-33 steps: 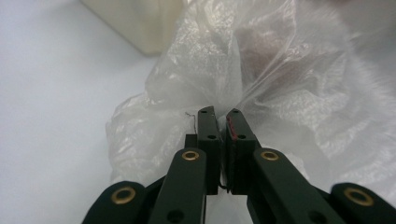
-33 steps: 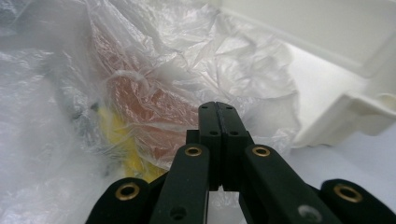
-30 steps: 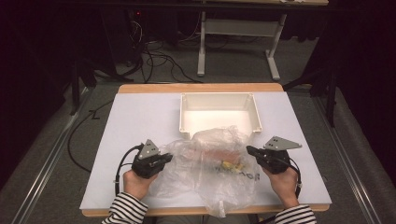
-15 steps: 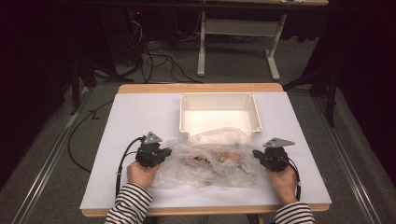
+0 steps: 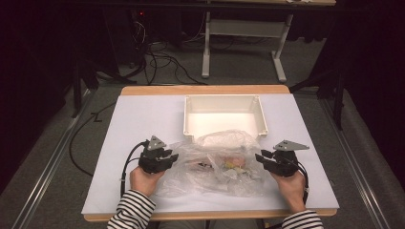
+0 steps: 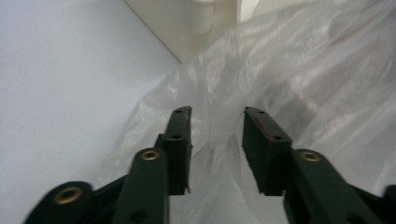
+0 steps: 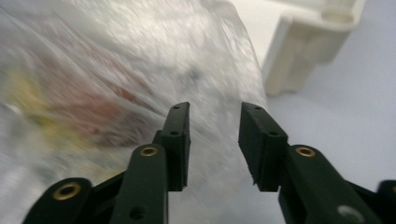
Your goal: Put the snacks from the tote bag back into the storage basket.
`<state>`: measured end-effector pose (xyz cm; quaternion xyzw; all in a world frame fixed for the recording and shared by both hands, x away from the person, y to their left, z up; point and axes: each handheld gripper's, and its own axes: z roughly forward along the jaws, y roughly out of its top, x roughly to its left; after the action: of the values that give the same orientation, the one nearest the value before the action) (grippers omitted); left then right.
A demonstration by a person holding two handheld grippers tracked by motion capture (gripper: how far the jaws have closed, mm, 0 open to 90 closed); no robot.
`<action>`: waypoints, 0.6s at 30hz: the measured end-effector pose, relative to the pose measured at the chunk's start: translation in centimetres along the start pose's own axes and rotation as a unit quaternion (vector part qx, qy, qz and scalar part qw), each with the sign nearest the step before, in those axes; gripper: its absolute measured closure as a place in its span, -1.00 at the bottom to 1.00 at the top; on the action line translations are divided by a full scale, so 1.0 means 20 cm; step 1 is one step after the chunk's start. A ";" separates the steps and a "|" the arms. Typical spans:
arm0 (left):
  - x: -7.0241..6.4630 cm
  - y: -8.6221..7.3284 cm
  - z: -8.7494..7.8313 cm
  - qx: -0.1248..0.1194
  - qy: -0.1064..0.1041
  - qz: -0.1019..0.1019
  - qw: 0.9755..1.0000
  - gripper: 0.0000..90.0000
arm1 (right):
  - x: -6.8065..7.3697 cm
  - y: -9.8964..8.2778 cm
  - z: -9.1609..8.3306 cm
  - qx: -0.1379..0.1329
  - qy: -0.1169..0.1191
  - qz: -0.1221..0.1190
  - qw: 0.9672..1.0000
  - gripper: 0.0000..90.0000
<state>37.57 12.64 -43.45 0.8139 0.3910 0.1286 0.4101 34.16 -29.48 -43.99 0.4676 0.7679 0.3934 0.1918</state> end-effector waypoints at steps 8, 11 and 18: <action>-0.04 0.05 -0.05 -0.023 -0.021 0.015 0.999 -0.02 | 0.13 0.08 -0.01 -0.029 0.033 -0.042 0.998 0.03; -0.06 0.06 -0.01 -0.005 -0.020 0.023 1.000 -0.07 | 0.17 0.08 0.03 -0.011 0.042 -0.049 0.998 0.00; -0.09 0.05 0.08 0.015 -0.025 0.025 0.999 -0.04 | 0.17 0.06 0.09 0.004 0.065 -0.036 0.997 0.32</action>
<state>37.81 9.92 -43.45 0.8321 0.3624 0.1125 0.4044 34.43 -25.54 -43.84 0.4139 0.7968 0.4127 0.1535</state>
